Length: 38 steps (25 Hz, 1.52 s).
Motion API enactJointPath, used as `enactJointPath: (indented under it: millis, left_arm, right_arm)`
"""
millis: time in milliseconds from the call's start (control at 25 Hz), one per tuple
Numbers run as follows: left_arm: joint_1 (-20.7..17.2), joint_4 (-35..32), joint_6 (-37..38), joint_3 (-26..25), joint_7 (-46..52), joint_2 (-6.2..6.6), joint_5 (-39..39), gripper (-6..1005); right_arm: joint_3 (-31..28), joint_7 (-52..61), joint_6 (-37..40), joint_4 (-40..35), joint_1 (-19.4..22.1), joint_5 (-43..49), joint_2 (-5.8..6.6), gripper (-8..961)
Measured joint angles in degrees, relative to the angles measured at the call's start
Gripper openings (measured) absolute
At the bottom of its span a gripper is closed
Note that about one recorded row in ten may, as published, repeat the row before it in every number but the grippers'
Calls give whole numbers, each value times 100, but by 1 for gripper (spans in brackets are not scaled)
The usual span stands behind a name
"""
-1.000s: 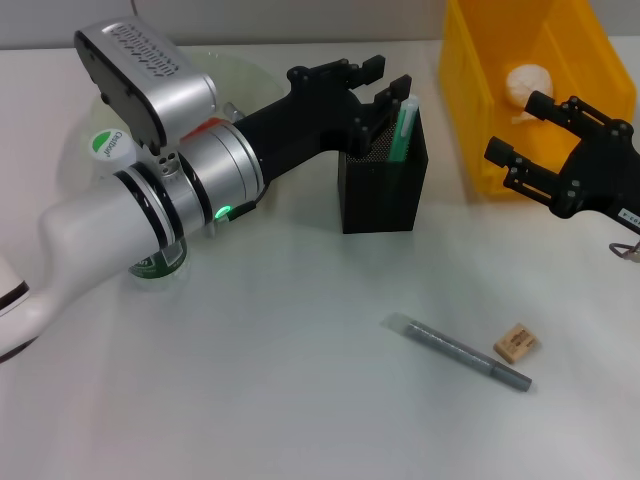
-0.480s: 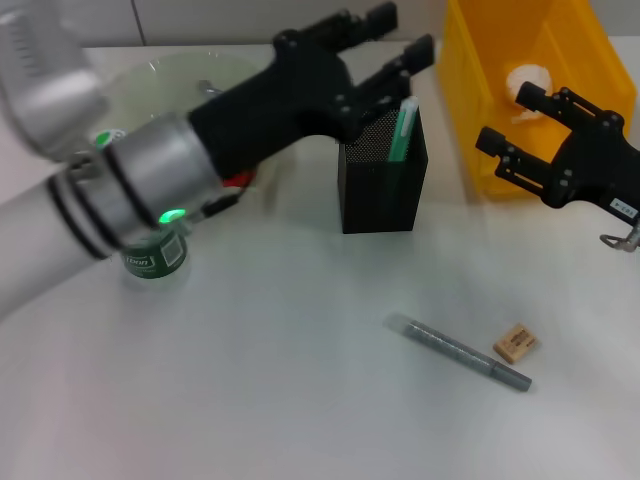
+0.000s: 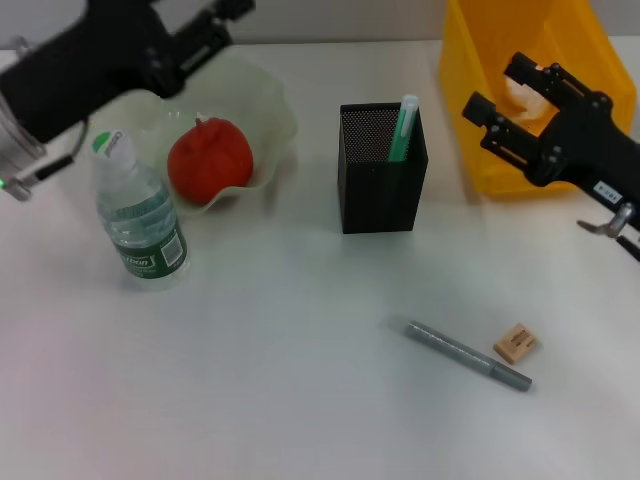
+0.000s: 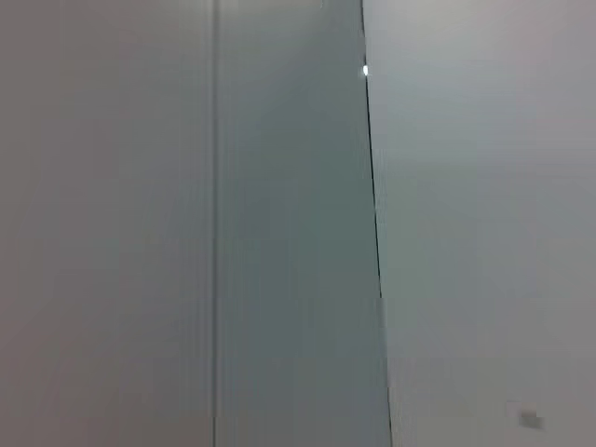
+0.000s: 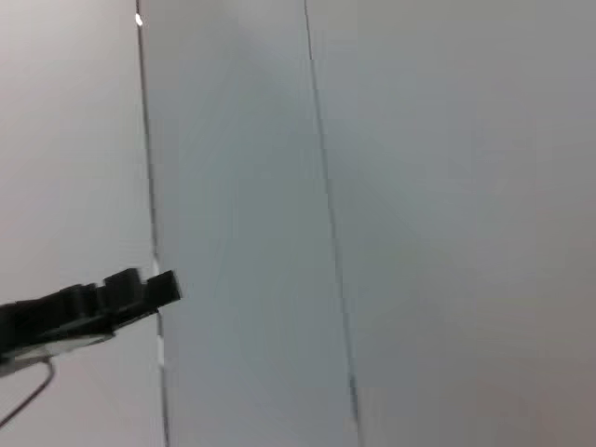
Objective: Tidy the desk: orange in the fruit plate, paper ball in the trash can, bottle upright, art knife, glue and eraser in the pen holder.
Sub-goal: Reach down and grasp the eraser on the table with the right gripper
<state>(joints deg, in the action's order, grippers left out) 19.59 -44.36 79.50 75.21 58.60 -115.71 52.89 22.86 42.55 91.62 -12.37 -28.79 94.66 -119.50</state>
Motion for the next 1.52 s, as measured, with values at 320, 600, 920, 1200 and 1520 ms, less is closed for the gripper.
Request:
enactJointPath:
  millis: [320,600,920,1200,1520]
  left_arm:
    - [-66,-154,824,-532,-243,-34,816,490]
    - [-174,-116,982,-494,-269,-297,829,491]
    - [-56,196,1478,-205,-200,-293,846,487]
    - [-88,267,1724,-73,-138,-265,1110,487]
    - [-76,638,1711,-155,88,-231,1881,488]
  right_arm:
    - [-9,-893,362,670,54,-35,0,740]
    - [28,-58,1197,134,436,126,34,741]
    - [32,2462,1883,-2211,1225,440,41,741]
    - [34,3904,2227,-3671,1308,1047,42,741]
    - [210,4279,2308,-3907,1231,1307,41,740]
